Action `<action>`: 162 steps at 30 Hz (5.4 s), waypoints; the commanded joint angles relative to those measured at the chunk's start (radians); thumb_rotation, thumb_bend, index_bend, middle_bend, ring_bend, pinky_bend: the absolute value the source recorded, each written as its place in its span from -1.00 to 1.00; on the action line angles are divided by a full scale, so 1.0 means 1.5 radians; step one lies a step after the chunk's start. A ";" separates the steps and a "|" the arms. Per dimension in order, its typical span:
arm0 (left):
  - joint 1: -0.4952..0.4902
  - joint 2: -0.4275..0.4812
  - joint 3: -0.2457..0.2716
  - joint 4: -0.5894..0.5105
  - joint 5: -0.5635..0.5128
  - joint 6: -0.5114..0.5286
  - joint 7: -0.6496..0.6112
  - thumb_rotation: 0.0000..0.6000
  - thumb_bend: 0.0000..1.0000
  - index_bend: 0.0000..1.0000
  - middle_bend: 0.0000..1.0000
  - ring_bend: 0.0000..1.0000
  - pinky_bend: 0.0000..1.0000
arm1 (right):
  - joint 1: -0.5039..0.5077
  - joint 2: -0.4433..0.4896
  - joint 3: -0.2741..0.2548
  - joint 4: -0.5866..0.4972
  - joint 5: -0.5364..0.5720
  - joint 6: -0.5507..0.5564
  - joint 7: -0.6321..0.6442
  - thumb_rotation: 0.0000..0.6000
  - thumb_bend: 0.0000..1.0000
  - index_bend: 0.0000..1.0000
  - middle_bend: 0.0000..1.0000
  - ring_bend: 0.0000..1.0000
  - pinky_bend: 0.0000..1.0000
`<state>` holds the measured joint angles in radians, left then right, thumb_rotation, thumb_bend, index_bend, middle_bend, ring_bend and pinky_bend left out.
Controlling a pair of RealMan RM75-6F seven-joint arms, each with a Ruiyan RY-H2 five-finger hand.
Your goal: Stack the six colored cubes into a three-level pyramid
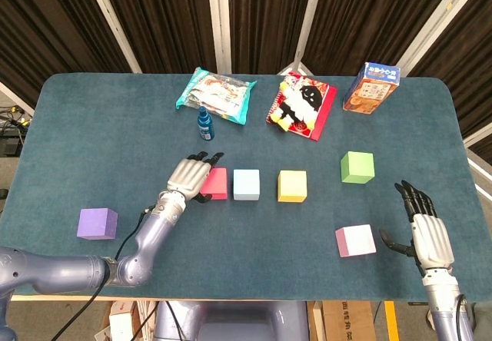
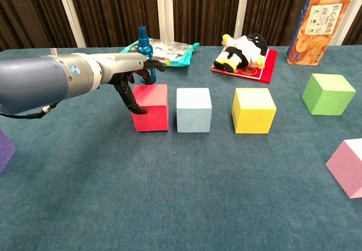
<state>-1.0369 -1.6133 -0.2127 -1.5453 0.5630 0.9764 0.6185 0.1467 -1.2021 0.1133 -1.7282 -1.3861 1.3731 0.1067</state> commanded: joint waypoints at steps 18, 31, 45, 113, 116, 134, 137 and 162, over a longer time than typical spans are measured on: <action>-0.016 -0.030 -0.004 0.032 -0.012 -0.009 0.003 1.00 -0.32 -0.86 -0.39 -0.79 -0.63 | 0.000 0.000 0.000 0.000 0.003 -0.002 0.001 1.00 -0.34 -1.00 -1.00 -1.00 -1.00; -0.019 -0.034 -0.005 0.041 -0.017 -0.012 0.004 1.00 -0.32 -0.86 -0.39 -0.79 -0.63 | 0.000 0.000 -0.001 -0.001 0.004 -0.003 0.001 1.00 -0.34 -1.00 -1.00 -1.00 -1.00; -0.024 -0.040 -0.005 0.045 -0.013 -0.017 0.003 1.00 -0.32 -0.86 -0.39 -0.79 -0.63 | -0.001 0.000 -0.002 -0.002 0.005 -0.004 0.001 1.00 -0.34 -1.00 -1.00 -1.00 -1.00; -0.017 0.004 0.006 0.002 -0.016 -0.016 -0.006 1.00 -0.49 -1.00 -0.75 -0.84 -0.66 | -0.004 0.000 -0.006 -0.004 0.003 -0.006 -0.002 1.00 -0.34 -1.00 -1.00 -1.00 -1.00; -0.018 0.001 0.005 0.004 -0.015 -0.013 -0.007 1.00 -0.49 -1.00 -0.75 -0.84 -0.66 | -0.003 0.001 -0.007 -0.005 0.002 -0.007 -0.001 1.00 -0.34 -1.00 -1.00 -1.00 -1.00; -0.021 -0.053 -0.010 0.037 0.033 -0.001 -0.034 1.00 -0.49 -1.00 -0.74 -0.84 -0.66 | -0.004 0.002 -0.007 -0.006 0.001 -0.008 0.005 1.00 -0.34 -1.00 -1.00 -1.00 -1.00; -0.023 -0.058 -0.012 0.043 0.033 -0.001 -0.032 1.00 -0.47 -1.00 -0.74 -0.84 -0.66 | -0.004 0.002 -0.008 -0.006 0.000 -0.008 0.005 1.00 -0.34 -1.00 -1.00 -1.00 -1.00; -0.026 -0.080 -0.022 0.067 0.035 -0.008 -0.031 1.00 -0.40 -1.00 -0.74 -0.84 -0.66 | -0.005 0.003 -0.007 -0.006 0.003 -0.008 0.007 1.00 -0.34 -1.00 -1.00 -1.00 -1.00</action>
<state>-1.0752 -1.7337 -0.2465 -1.4450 0.6164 0.9646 0.5722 0.1399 -1.1975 0.1027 -1.7375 -1.3811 1.3610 0.1180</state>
